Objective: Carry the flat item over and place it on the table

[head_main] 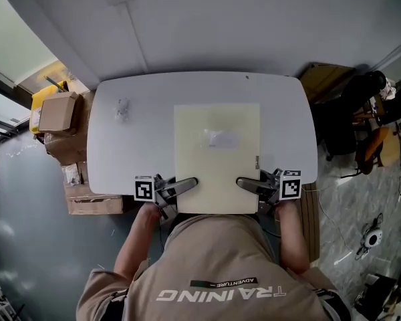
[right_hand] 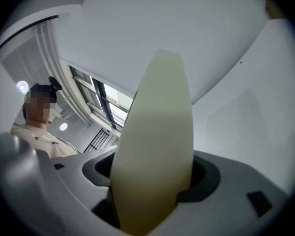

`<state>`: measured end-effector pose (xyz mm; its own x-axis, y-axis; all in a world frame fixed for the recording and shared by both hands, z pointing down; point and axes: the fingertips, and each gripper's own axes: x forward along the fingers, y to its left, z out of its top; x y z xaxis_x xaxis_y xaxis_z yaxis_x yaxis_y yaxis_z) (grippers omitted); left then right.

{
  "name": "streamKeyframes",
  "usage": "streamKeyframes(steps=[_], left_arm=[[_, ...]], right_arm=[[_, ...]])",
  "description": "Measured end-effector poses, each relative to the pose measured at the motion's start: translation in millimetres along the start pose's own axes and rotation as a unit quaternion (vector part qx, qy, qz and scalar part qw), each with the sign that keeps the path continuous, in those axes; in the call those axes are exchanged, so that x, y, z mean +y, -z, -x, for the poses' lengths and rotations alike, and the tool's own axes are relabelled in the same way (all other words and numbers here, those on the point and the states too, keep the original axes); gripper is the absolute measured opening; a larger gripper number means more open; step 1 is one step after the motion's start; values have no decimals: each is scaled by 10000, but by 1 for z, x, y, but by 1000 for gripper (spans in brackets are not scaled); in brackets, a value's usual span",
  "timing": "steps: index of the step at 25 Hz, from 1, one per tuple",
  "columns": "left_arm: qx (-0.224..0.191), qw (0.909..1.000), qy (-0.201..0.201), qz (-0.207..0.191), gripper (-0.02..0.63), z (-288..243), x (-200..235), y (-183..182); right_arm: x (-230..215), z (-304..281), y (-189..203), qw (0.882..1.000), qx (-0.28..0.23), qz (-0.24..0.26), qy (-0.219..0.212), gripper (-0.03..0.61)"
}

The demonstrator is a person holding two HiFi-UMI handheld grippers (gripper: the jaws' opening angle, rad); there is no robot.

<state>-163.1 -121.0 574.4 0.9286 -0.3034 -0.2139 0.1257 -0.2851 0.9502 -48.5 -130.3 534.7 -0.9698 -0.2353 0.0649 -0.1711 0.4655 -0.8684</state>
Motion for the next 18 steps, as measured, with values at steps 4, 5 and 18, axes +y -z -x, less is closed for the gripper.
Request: streamKeyframes(steps=[4,5,18], left_arm=[[-12,10000,-7,-71,298,0,6,-8],[-36,10000,15,-40,298,-1,8,-9],[-213,9988,-436,-72,298,-20,17,-39]], right_arm=[[-6,-4,-5,9998,167,11,78,310],[-8,-4,-6,9998,189,1,84,310],[-41,-5,-40,9988,203,-162,-422,310]])
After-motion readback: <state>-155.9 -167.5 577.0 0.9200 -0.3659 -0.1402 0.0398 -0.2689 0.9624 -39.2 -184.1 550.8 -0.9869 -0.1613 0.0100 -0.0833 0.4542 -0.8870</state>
